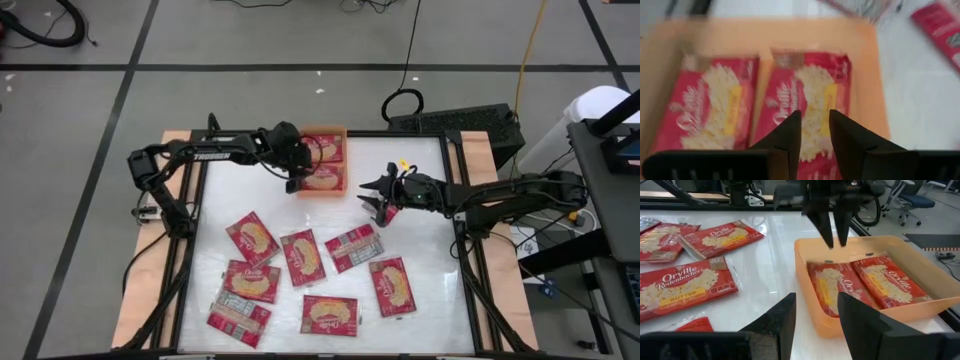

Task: Sort popcorn bags into baskets
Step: Put the red popcorn bag into the orange bin

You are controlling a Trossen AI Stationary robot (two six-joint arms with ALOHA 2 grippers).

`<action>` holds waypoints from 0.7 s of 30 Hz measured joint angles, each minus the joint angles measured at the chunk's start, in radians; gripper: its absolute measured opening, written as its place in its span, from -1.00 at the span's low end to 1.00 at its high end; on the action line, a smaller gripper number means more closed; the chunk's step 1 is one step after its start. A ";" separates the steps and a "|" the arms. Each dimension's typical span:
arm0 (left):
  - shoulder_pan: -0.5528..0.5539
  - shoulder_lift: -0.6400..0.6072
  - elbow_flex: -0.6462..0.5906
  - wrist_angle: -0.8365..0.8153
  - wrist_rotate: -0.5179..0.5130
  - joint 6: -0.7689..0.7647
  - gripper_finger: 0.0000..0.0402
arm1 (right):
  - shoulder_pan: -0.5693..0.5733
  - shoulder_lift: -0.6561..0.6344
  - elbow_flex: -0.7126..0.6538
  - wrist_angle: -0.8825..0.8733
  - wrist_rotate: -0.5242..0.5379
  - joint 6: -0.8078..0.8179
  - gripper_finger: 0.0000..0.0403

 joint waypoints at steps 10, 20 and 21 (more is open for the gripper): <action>-0.021 -0.023 -0.001 0.037 -0.118 -0.127 -0.71 | -0.001 0.000 0.000 -0.060 0.078 0.027 -0.32; -0.045 -0.183 0.001 -0.047 -0.118 -0.220 -0.89 | 0.000 -0.070 0.000 -0.245 0.078 0.223 -0.32; -0.047 -0.184 0.000 -0.063 -0.118 -0.236 -0.90 | 0.000 -0.086 0.000 -0.272 0.079 0.244 -0.32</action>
